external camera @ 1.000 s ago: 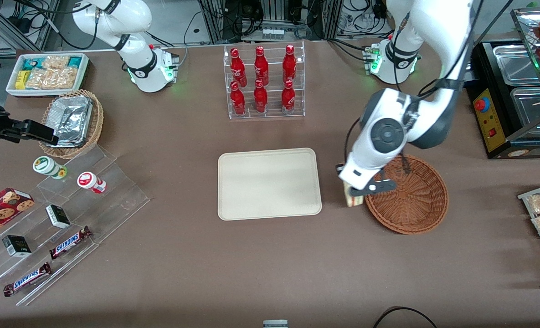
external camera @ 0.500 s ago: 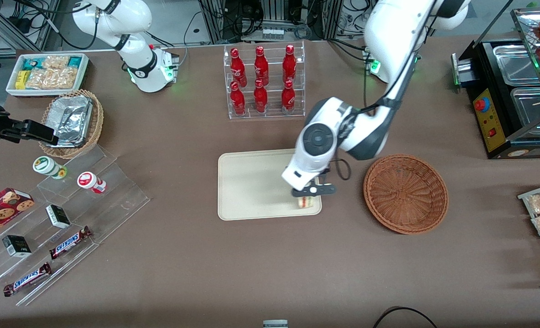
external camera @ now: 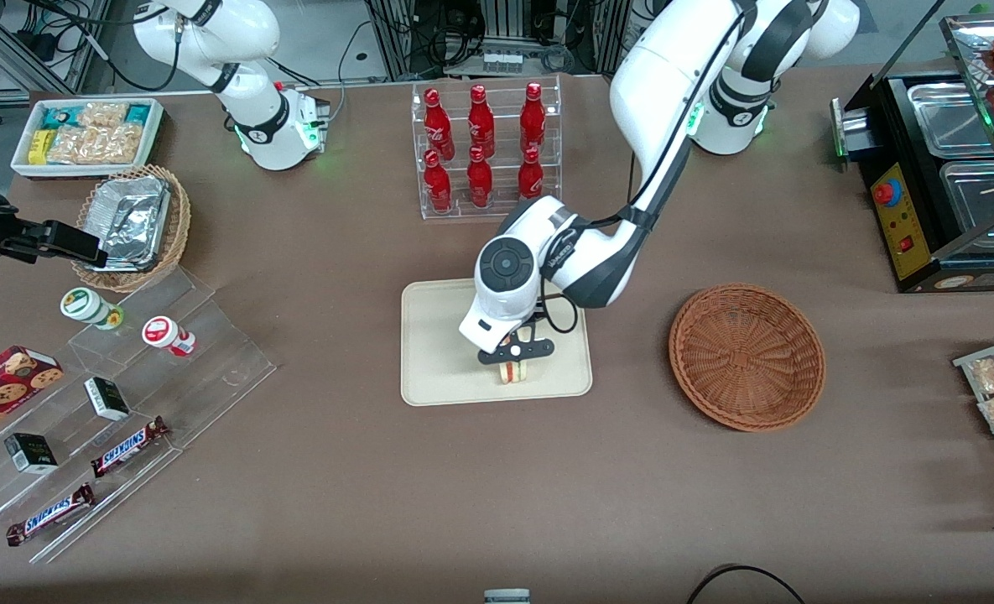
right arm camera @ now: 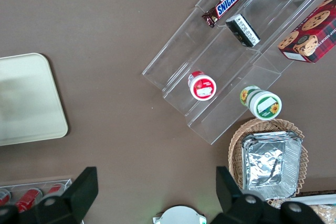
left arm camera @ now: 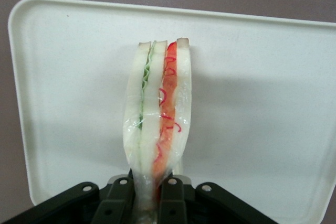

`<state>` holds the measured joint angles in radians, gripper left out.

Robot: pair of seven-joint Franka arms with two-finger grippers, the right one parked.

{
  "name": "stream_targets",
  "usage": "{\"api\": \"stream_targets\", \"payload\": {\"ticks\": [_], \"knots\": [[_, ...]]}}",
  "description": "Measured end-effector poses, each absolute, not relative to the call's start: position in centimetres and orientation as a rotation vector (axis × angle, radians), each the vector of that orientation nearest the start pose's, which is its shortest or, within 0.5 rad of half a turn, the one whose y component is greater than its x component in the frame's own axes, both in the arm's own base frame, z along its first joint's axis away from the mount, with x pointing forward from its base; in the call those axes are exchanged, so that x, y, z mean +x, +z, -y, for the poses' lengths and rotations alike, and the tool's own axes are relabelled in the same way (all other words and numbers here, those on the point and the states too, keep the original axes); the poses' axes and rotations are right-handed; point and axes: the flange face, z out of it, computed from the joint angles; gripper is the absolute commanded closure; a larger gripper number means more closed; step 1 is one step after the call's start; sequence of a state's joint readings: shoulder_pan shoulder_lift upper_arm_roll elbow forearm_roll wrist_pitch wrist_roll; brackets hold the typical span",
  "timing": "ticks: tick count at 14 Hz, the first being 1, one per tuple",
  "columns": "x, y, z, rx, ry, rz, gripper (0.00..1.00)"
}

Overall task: Place sandwich from basket to tray
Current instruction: 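Lower the sandwich onto the tray and open the left gripper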

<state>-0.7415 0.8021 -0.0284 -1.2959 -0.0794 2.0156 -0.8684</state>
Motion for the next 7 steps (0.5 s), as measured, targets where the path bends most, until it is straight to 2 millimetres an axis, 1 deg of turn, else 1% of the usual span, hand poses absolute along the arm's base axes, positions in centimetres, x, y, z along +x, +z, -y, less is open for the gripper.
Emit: {"api": "stream_targets", "payload": {"ticks": [3,7], "knots": [[52.88,25.15,51.41,-3.128,0.205,0.260,1.00],[52.79,25.04,51.55,-3.142,0.241,0.301,1.00]]}}
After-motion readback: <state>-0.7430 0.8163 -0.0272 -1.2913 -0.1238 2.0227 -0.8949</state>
